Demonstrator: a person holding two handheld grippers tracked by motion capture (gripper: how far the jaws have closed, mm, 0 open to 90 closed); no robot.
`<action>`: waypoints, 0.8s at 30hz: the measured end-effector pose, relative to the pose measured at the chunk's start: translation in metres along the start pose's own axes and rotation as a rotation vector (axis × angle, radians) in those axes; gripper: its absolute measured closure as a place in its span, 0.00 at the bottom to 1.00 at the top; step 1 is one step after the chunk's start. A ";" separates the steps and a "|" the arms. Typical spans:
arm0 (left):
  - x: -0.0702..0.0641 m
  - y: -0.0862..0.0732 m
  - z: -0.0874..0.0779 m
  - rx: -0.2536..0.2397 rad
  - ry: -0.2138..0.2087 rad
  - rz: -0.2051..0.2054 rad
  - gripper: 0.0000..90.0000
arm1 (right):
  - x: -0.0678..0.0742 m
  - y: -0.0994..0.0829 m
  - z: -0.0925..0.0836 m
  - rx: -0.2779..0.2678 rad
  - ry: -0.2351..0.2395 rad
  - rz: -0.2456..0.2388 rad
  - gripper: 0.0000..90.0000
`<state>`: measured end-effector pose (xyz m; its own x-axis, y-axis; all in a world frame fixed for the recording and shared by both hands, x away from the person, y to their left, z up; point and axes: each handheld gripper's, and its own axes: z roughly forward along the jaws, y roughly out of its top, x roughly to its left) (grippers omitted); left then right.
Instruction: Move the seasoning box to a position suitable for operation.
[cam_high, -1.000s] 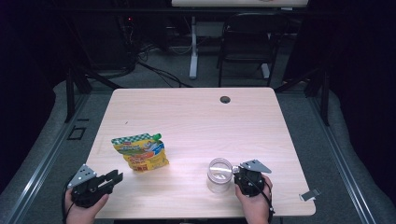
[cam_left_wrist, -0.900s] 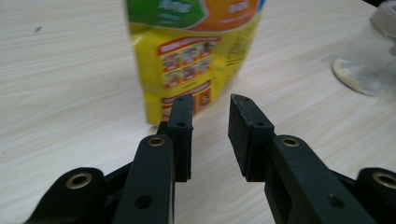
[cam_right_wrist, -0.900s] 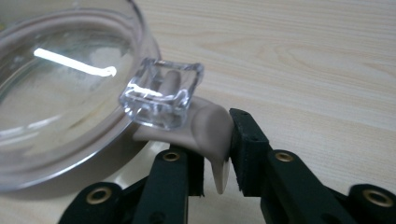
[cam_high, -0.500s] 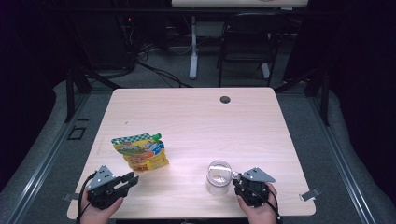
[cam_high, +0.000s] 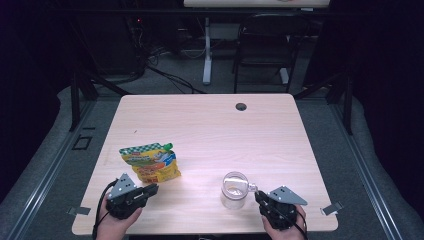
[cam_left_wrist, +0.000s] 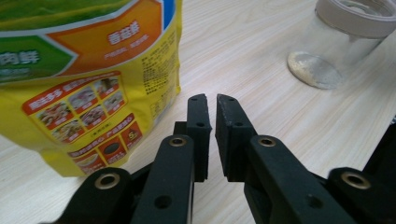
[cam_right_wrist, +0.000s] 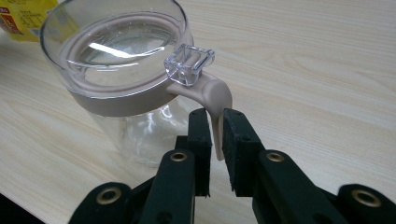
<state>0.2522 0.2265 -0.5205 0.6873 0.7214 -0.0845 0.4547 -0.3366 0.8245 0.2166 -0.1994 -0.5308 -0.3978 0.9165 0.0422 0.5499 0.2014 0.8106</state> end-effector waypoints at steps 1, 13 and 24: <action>-0.001 0.001 0.001 0.007 -0.007 0.004 0.94 | 0.000 0.000 0.000 0.000 0.000 0.000 0.91; -0.015 0.006 0.012 0.020 -0.076 0.028 1.00 | -0.008 0.007 -0.014 -0.067 0.027 0.079 0.94; -0.041 0.024 0.038 0.053 -0.143 0.088 1.00 | -0.010 0.035 -0.014 -0.090 0.033 0.121 0.97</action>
<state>0.2563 0.1657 -0.5185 0.7973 0.5960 -0.0953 0.4163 -0.4288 0.8018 0.2298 -0.2059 -0.4948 -0.3571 0.9201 0.1608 0.5280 0.0569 0.8473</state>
